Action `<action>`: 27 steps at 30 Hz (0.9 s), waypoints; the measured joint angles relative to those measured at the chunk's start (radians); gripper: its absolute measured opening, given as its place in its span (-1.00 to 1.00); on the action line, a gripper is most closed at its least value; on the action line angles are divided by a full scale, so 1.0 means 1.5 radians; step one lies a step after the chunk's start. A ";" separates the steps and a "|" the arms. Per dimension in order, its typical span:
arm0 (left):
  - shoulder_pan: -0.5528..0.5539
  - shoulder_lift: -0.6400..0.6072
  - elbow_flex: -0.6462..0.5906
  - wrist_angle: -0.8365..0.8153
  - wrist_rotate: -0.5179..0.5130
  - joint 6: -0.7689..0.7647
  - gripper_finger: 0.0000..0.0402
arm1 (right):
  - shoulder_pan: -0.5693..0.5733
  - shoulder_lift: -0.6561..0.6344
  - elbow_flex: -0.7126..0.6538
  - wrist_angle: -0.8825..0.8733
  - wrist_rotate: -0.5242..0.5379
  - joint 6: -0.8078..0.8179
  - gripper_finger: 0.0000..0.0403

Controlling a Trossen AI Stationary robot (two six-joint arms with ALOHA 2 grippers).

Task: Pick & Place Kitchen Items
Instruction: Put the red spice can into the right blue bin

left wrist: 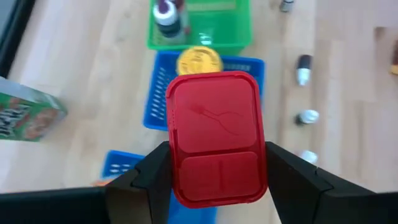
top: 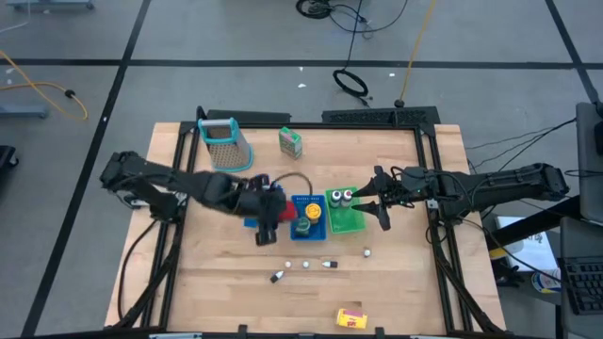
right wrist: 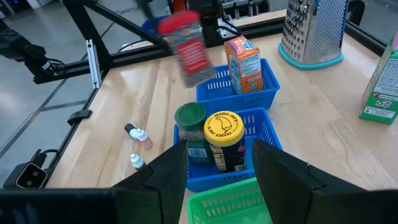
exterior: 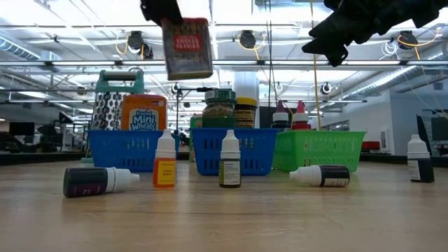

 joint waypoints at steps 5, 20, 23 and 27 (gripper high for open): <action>0.062 0.000 0.000 0.027 0.023 0.061 0.01 | 0.000 0.000 0.000 0.000 0.000 -0.002 -0.15; 0.185 0.001 0.000 0.106 0.087 0.208 0.01 | 0.000 0.000 0.000 0.000 0.000 -0.002 -0.15; 0.200 0.018 0.000 0.127 0.111 0.221 0.01 | 0.000 0.000 0.000 0.000 0.000 -0.004 -0.15; 0.212 0.056 0.000 0.123 0.139 0.237 0.01 | 0.000 0.000 0.000 0.000 0.001 -0.005 -0.15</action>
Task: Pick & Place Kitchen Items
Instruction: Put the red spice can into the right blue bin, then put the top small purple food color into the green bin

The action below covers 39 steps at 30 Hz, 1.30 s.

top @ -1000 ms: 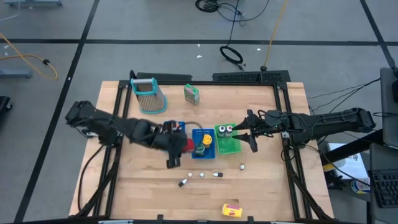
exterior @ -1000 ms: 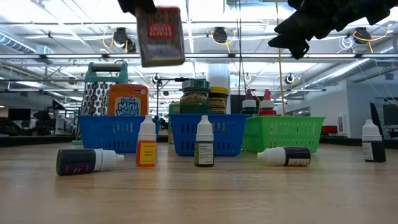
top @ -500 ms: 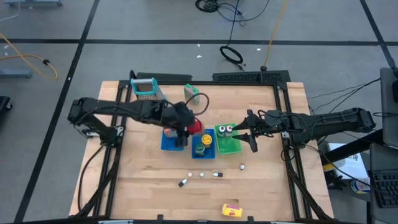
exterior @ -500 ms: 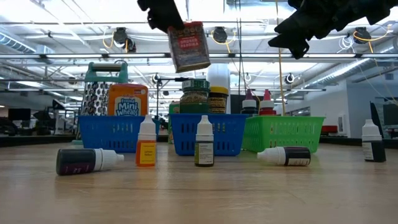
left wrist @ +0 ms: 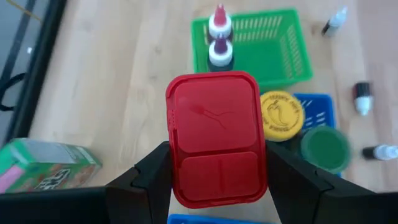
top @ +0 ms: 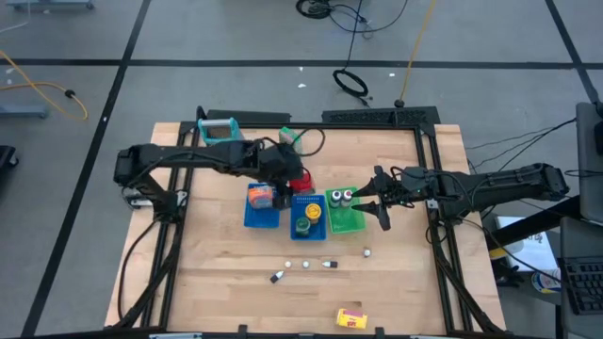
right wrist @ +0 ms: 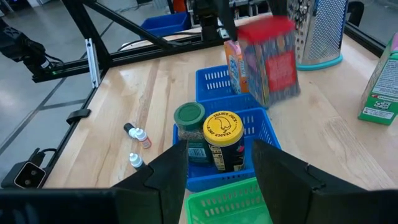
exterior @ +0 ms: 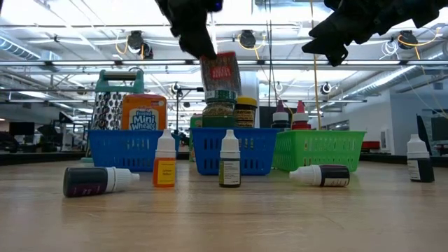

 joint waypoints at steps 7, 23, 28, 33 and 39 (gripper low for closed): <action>0.002 0.051 -0.001 0.011 0.019 0.029 0.01 | 0.000 0.000 0.000 -0.001 0.000 0.000 -0.15; 0.004 0.142 -0.001 0.037 0.087 0.045 0.11 | 0.000 0.000 0.000 -0.001 0.001 0.000 -0.15; 0.003 0.142 -0.001 0.042 0.086 0.044 0.26 | 0.000 0.000 0.000 -0.001 0.001 0.000 -0.15; 0.003 0.141 -0.001 0.045 0.085 0.044 0.36 | 0.000 0.000 0.000 -0.001 0.001 0.000 -0.15; 0.003 0.141 -0.001 0.045 0.086 0.047 0.37 | 0.000 0.000 0.000 -0.001 0.001 0.000 -0.15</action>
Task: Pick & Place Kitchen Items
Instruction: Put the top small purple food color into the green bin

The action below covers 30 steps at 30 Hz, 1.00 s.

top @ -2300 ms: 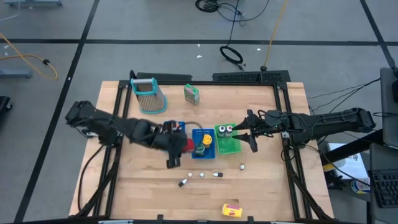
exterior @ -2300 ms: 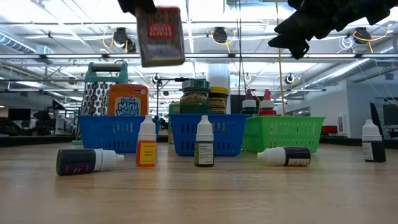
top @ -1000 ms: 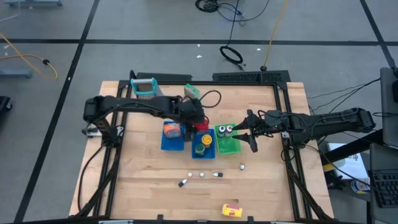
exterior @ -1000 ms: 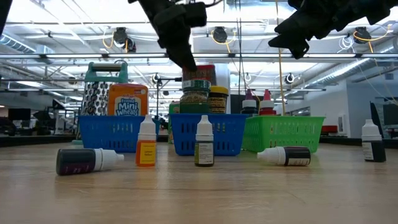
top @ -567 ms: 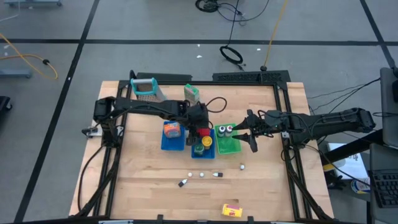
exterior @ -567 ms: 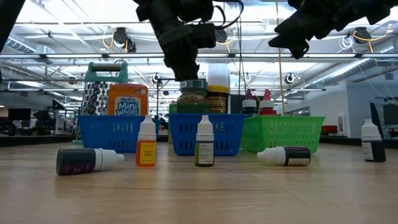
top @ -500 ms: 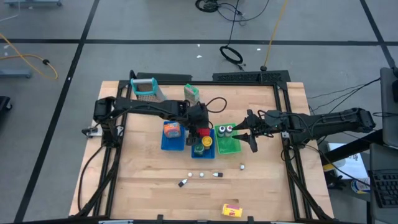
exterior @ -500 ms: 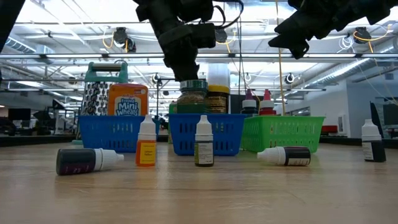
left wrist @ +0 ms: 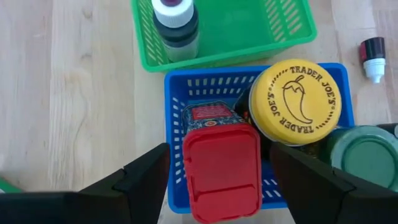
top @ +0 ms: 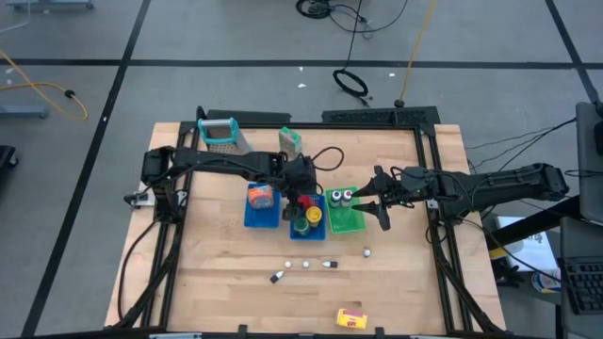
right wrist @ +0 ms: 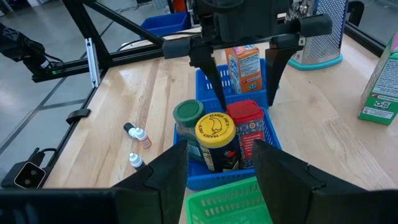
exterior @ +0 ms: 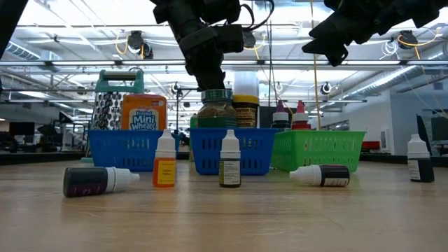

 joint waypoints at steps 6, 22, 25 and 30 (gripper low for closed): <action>0.001 -0.002 0.000 -0.001 -0.001 0.024 0.38 | 0.000 0.000 0.000 -0.003 0.000 0.000 -0.15; -0.019 -0.116 0.000 -0.014 0.000 0.001 0.36 | 0.000 0.000 0.000 -0.084 -0.010 0.048 -0.15; -0.030 -0.127 0.000 -0.036 0.001 -0.014 0.38 | 0.000 0.000 -0.001 -0.134 -0.040 0.066 -0.15; -0.052 -0.131 0.000 -0.059 0.000 -0.037 0.36 | 0.035 0.000 -0.043 -0.139 -0.054 0.074 -0.15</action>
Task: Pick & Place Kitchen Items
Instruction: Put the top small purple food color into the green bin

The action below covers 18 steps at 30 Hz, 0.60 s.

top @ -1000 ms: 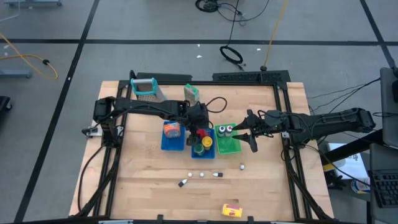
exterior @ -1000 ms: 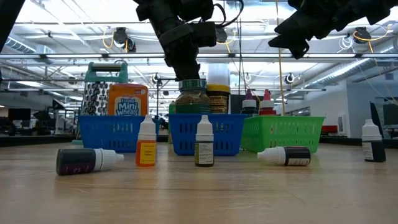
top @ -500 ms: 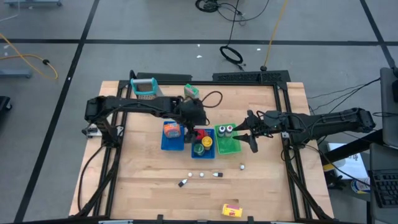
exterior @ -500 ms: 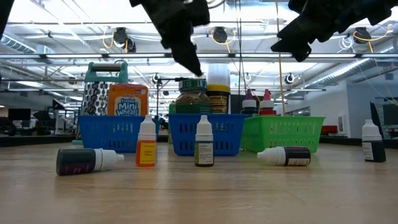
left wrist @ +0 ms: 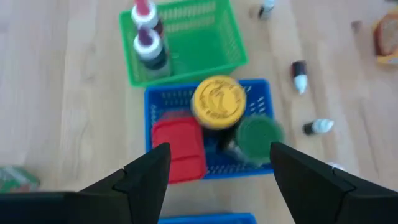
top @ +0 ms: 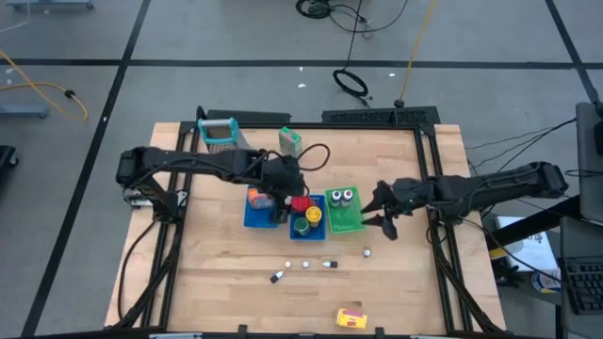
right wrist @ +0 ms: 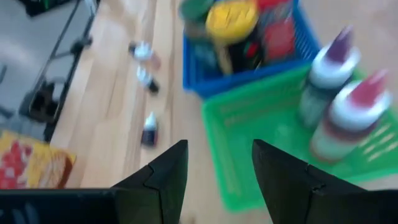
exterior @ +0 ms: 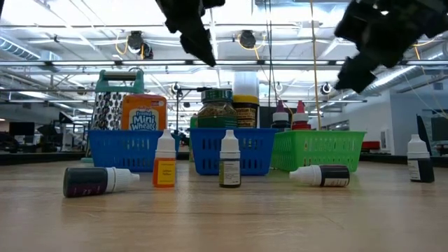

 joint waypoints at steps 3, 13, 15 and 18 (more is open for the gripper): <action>-0.018 -0.002 0.000 0.005 0.000 -0.003 0.32 | 0.034 -0.001 -0.039 0.033 0.001 0.025 -0.15; -0.067 -0.001 0.000 0.004 -0.039 -0.017 0.19 | 0.163 -0.004 -0.163 0.175 0.072 0.121 -0.15; -0.074 -0.001 0.000 0.005 -0.040 -0.024 0.19 | 0.184 -0.004 -0.184 0.197 0.090 0.142 -0.15; -0.081 -0.001 0.000 0.005 -0.041 -0.030 0.20 | 0.211 -0.004 -0.210 0.233 0.112 0.167 -0.15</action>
